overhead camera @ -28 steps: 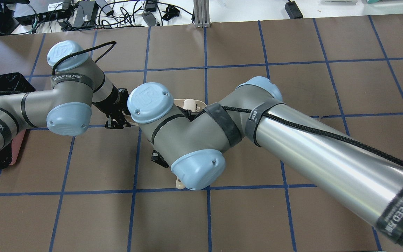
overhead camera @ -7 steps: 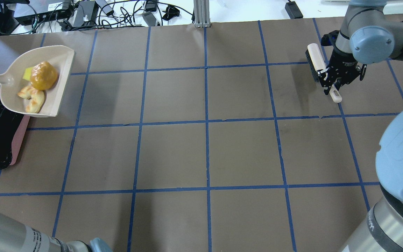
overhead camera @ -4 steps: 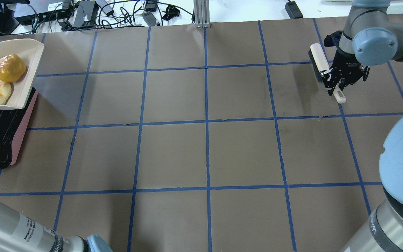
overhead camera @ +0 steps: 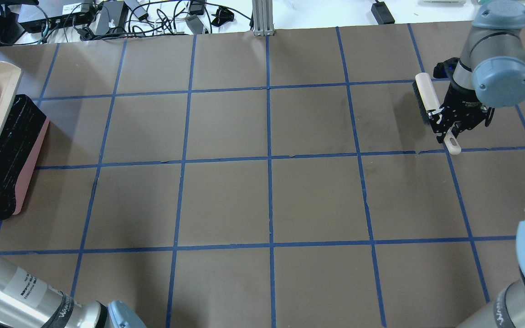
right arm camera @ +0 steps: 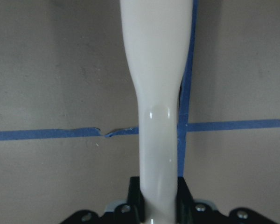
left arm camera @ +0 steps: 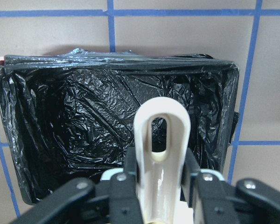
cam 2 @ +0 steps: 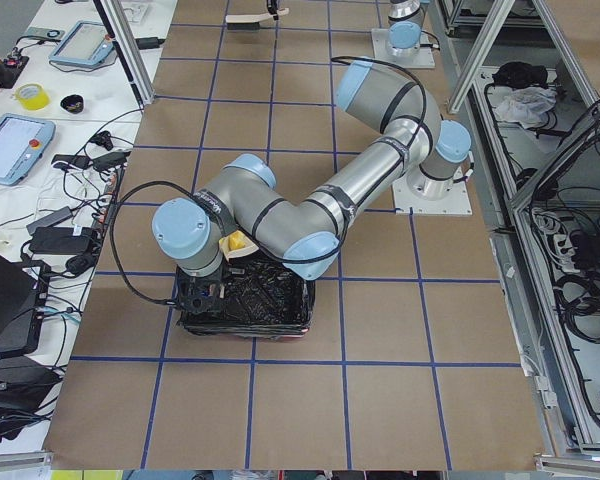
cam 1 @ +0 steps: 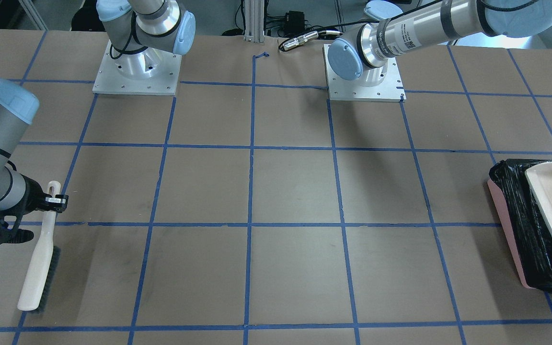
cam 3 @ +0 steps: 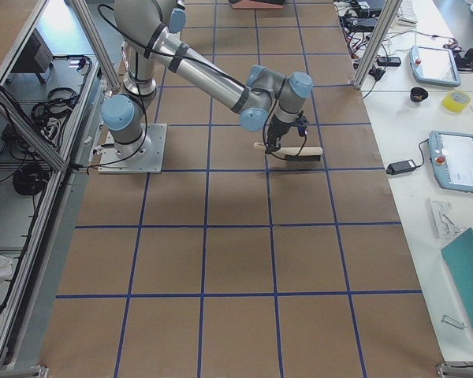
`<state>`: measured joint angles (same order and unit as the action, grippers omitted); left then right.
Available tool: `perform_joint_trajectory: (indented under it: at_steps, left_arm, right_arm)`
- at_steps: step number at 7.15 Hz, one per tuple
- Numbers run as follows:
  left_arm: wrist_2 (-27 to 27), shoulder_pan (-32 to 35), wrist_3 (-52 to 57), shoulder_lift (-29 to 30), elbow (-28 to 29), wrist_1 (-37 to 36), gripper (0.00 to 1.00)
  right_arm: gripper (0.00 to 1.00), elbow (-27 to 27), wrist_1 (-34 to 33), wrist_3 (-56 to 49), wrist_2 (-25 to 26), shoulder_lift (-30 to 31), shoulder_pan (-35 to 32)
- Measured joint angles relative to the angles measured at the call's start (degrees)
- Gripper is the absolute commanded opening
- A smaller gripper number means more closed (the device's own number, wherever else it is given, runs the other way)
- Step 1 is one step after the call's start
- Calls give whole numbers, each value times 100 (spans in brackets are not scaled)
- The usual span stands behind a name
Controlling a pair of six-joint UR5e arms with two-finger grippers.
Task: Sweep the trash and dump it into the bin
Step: 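Tilt the dustpan with the left gripper to dump items into the bin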
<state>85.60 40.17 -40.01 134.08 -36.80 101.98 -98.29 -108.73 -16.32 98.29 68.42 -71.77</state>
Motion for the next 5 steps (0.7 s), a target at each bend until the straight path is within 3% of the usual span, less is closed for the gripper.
perform_joint_trajectory:
  at_steps: [5]
  left_arm:
    - [946,-182,368,155,-36,-1207,0]
  right_arm:
    - [0,-304,-91,-289,-83,48,121]
